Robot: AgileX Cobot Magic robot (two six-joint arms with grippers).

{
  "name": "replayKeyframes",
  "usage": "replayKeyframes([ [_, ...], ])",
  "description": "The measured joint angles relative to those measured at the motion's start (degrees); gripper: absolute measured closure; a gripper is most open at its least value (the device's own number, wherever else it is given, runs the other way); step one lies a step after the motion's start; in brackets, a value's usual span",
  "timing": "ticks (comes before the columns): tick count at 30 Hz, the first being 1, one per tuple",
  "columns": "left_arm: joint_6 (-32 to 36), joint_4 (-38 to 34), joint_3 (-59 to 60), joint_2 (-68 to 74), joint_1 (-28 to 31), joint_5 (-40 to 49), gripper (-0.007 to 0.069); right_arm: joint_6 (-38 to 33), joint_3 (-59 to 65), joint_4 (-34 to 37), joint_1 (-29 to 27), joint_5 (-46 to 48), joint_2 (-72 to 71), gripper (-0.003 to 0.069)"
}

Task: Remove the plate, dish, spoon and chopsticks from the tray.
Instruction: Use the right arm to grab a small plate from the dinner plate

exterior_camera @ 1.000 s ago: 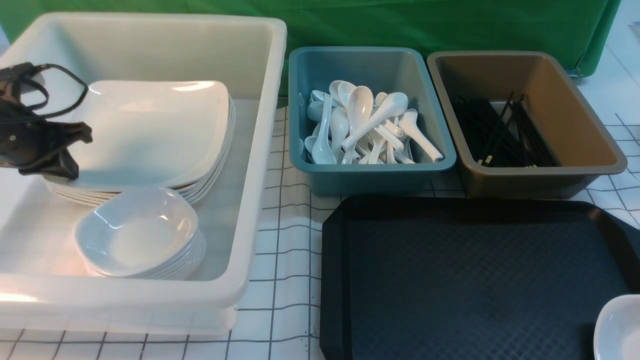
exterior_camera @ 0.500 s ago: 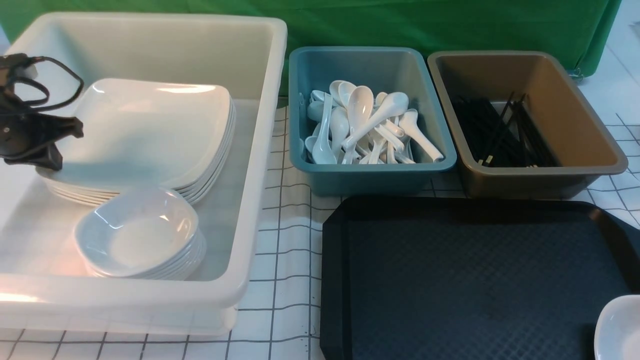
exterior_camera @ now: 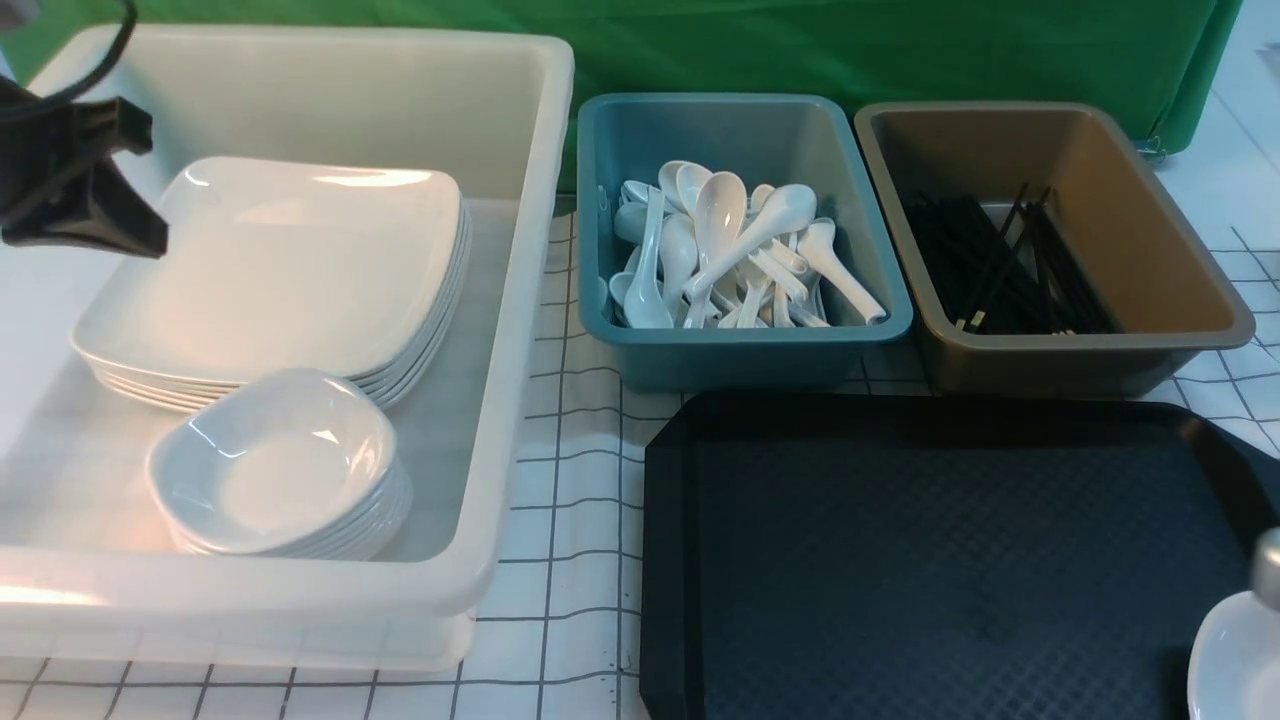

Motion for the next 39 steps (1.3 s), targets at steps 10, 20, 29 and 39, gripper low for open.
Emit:
replayKeyframes([
  [10,3.3,-1.2,0.0,-1.5,0.0,5.4,0.0627,17.3,-2.8,-22.9,-1.0,0.2,10.4,0.0242],
  [20,4.1,-1.3,0.0,-1.5,0.0,5.4,0.0627,9.6,-6.8,-12.6,-20.6,-11.4,10.8,0.0242],
  [29,4.3,-1.4,0.0,-1.5,0.0,5.4,0.0627,-0.3,-6.9,0.0,-34.3,-18.5,16.6,0.0242],
  [39,5.1,-1.5,0.0,-1.5,0.0,5.6,0.0627,-2.8,-6.9,0.4,-35.2,-21.1,23.5,0.0242],
])
